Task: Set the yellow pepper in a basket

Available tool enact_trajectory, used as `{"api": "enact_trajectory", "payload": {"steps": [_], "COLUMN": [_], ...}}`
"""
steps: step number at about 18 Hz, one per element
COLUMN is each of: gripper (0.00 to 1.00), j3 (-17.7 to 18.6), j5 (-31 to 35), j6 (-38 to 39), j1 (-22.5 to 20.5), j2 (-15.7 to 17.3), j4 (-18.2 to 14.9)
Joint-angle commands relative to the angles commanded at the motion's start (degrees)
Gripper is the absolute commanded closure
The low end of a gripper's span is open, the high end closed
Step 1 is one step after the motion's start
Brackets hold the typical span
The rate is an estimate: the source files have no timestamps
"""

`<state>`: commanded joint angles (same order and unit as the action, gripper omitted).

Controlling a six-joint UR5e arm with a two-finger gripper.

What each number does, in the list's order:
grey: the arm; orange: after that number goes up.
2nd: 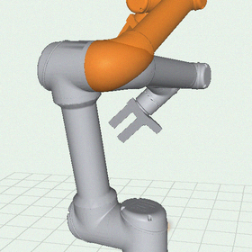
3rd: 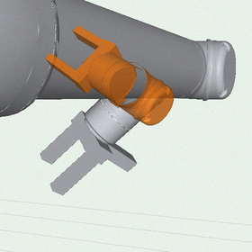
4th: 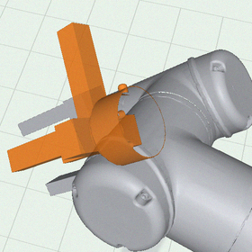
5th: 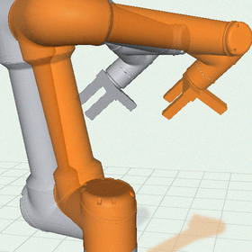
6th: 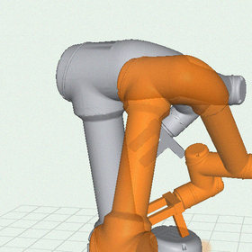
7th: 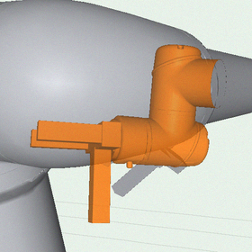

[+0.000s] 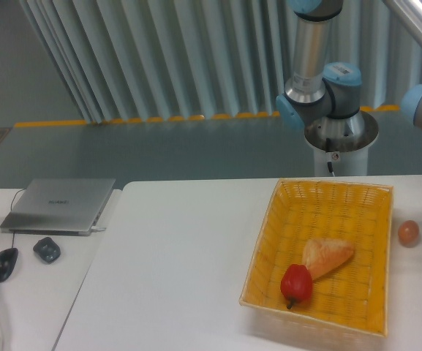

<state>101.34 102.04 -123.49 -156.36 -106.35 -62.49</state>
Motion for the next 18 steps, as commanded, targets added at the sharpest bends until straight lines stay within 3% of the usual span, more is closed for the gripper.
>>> {"api": "enact_trajectory", "payload": {"steps": [6,14,18], "gripper": [0.0,0.0,0.51], "j3": [-0.18,-0.44,-0.88], "j5": [0.09,0.09,0.09], "j6": [0.18,-0.17,-0.61], "j1": [-0.26,-0.26,-0.26], "j2": [-2.02,-2.37,-2.37], "j4": [1.49,1.85,1.85]}}
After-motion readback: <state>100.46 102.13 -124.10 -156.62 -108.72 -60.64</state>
